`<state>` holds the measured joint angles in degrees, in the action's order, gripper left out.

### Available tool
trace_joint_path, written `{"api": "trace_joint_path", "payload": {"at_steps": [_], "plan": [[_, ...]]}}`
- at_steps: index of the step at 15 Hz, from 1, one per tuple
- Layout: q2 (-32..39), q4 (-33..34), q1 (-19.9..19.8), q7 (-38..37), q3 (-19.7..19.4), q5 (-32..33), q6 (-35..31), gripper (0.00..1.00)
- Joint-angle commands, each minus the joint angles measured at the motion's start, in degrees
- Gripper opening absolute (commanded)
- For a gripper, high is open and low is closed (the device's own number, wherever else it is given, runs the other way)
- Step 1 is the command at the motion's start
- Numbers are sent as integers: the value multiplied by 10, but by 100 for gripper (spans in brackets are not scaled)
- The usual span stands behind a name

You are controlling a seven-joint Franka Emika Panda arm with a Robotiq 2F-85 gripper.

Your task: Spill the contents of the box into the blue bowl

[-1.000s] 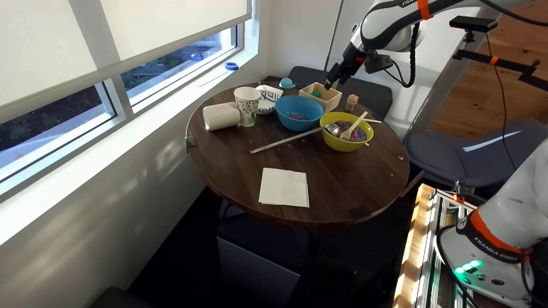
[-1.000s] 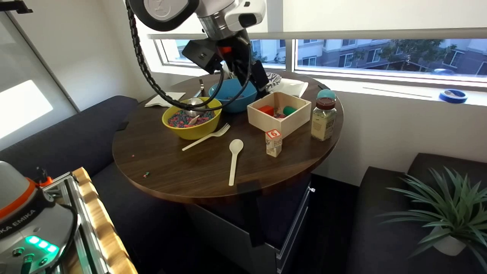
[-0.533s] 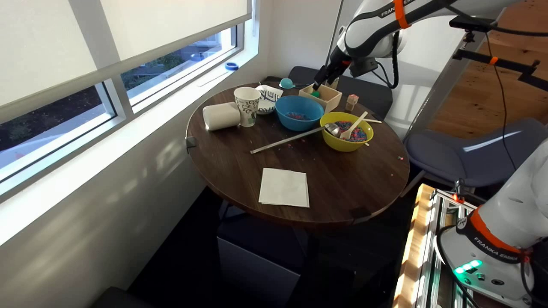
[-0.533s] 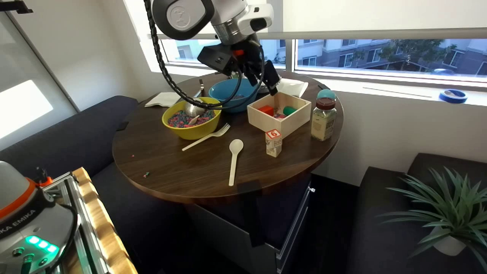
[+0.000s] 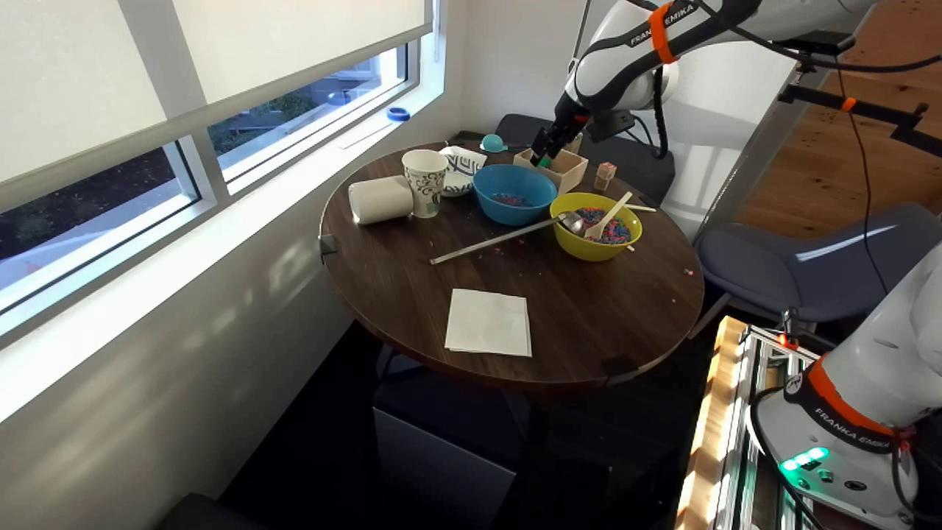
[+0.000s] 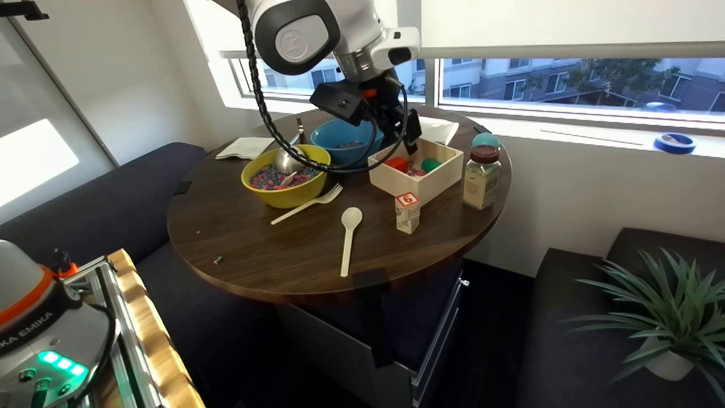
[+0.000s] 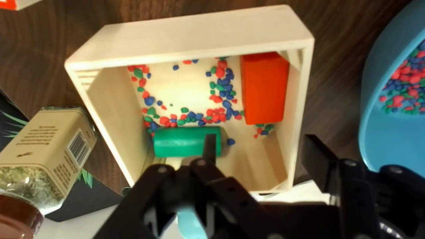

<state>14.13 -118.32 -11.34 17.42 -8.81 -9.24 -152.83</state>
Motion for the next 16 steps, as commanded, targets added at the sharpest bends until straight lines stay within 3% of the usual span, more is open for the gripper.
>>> {"api": "trace_joint_path", "payload": {"at_steps": [1,5,8,10,12,15,16], "plan": [[17,12,-19,12,21,-10,-9,70],[22,16,-23,14,32,-11,-10,68],[26,17,-22,14,36,-6,-12,42],[28,17,-23,15,37,-6,-14,34],[30,17,-23,14,38,-4,-16,17],[31,16,-26,18,40,-6,-18,2],[30,16,-27,18,40,-7,-18,3]]}}
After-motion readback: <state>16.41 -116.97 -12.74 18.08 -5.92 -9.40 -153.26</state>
